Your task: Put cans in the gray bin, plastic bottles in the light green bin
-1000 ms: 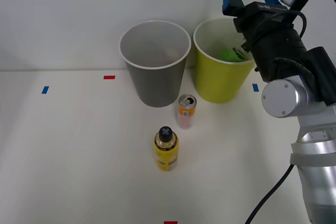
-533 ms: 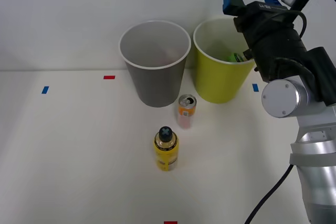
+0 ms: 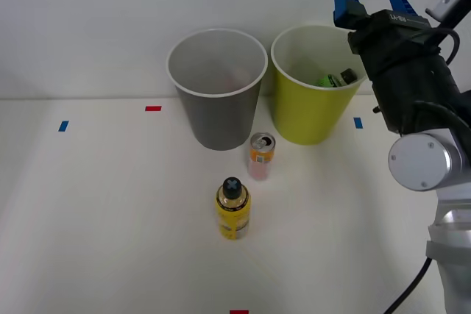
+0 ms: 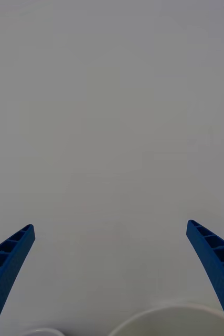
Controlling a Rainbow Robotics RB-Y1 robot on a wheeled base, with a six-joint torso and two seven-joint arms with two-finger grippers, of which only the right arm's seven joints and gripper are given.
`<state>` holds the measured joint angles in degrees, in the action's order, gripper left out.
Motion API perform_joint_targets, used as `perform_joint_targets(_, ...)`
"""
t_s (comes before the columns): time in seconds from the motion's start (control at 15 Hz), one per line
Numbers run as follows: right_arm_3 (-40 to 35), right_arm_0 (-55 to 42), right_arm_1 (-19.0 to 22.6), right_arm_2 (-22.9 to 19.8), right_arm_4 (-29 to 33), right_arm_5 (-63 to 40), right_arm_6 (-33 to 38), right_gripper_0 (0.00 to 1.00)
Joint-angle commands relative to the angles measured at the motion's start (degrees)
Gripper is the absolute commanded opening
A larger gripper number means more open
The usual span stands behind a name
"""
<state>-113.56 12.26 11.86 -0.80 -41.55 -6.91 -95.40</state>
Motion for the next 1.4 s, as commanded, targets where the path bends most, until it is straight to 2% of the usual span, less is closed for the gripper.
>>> perform_joint_targets(0.07,-7.9,-9.4,1.9,0.5,-0.6,0.1,0.2,1.0)
perform_joint_targets(0.27,-14.4,-20.4,4.0,1.7,-0.5,3.3,0.5,1.0)
perform_joint_targets(0.53,-14.8,-34.9,8.5,8.9,0.5,21.2,-1.6,1.0)
perform_joint_targets(0.6,-14.8,-38.6,9.7,10.3,3.5,25.5,-2.2,1.0)
perform_joint_targets(0.73,-14.7,-45.4,10.6,10.4,8.6,29.7,-2.2,1.0)
perform_joint_targets(1.0,-14.7,-58.4,11.0,10.8,13.7,35.4,-2.0,1.0)
perform_joint_targets(1.4,-14.7,-71.2,10.6,12.5,15.4,41.4,-0.1,1.0)
